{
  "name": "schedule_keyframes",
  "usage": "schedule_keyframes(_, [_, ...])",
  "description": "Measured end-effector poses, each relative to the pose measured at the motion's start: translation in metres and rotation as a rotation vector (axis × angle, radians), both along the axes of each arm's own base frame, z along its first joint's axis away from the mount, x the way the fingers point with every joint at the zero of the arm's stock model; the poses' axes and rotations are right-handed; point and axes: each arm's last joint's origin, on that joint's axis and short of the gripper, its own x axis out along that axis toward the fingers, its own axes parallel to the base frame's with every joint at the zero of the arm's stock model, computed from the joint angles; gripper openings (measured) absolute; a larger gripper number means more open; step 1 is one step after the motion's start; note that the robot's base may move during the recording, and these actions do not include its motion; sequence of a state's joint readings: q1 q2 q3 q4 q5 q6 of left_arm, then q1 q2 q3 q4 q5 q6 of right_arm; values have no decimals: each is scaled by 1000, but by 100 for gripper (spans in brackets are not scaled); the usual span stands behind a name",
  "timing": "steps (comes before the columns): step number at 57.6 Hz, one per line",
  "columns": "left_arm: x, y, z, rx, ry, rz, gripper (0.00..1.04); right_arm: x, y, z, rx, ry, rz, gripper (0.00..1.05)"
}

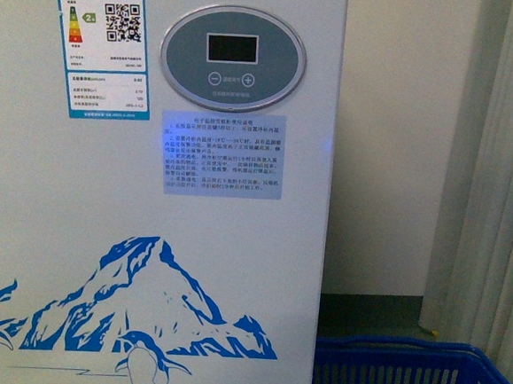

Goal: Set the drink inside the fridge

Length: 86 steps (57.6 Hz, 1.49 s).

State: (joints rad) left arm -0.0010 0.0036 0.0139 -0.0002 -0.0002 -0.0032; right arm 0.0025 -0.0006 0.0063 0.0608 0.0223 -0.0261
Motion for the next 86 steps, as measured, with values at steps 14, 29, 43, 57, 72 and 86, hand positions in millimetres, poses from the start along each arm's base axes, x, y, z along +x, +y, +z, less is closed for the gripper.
schedule_keyframes(14, [0, 0, 0, 0, 0, 0, 97, 2, -3, 15, -36, -125, -21, 97])
schedule_keyframes(29, [0, 0, 0, 0, 0, 0, 97, 29, -7, 31, -46, -17, -23, 97])
schedule_keyframes(43, [0, 0, 0, 0, 0, 0, 97, 99, -8, 49, -79, 107, -51, 97])
schedule_keyframes(57, [0, 0, 0, 0, 0, 0, 97, 197, -12, 20, -102, 398, -101, 97])
schedule_keyframes(72, [0, 0, 0, 0, 0, 0, 97, 250, -15, -10, -163, 550, -135, 97])
schedule_keyframes(86, [0, 0, 0, 0, 0, 0, 97, 281, -18, -63, -211, 711, -151, 97])
